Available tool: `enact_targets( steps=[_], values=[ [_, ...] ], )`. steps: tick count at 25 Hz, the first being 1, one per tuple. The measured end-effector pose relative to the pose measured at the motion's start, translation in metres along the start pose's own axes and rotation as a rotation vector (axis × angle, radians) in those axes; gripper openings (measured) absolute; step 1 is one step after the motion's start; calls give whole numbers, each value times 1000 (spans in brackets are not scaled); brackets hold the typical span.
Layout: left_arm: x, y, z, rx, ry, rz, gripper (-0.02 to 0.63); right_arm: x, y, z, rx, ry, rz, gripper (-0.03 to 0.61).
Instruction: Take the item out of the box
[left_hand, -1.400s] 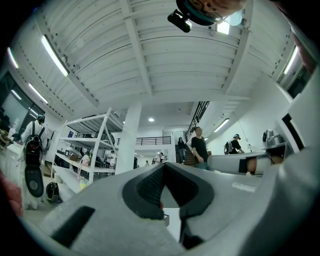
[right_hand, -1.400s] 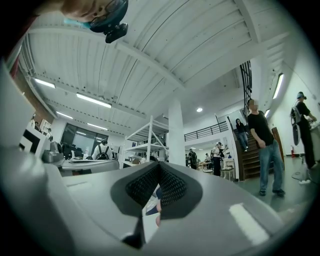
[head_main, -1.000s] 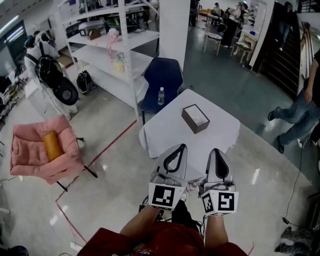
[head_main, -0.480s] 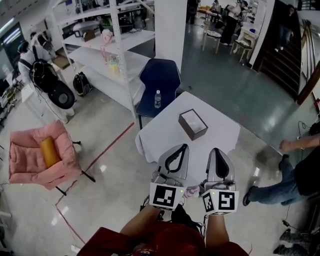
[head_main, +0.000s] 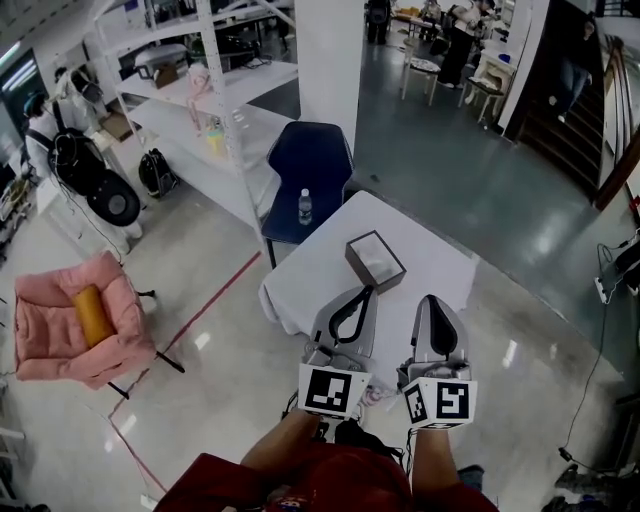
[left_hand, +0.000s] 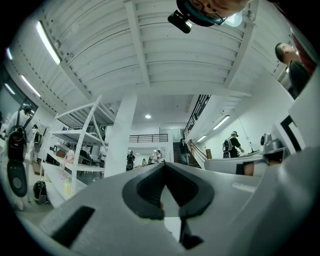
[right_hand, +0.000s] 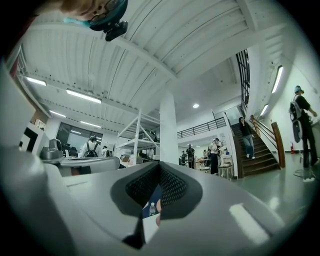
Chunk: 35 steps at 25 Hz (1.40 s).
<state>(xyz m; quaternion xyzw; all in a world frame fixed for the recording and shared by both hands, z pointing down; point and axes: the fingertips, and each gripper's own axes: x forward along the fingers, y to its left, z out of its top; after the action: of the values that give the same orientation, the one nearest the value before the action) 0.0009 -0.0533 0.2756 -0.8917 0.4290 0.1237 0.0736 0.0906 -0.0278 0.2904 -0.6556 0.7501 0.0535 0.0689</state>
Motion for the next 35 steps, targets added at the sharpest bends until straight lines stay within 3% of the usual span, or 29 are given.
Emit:
enact_targets(
  steps=[21, 35],
  values=[
    [135, -35, -39, 15, 2, 5, 3, 66, -131, -14, 49, -25, -15, 0],
    [168, -21, -59, 19, 24, 7, 3, 101, -150, -30, 72, -17, -13, 0]
  ],
)
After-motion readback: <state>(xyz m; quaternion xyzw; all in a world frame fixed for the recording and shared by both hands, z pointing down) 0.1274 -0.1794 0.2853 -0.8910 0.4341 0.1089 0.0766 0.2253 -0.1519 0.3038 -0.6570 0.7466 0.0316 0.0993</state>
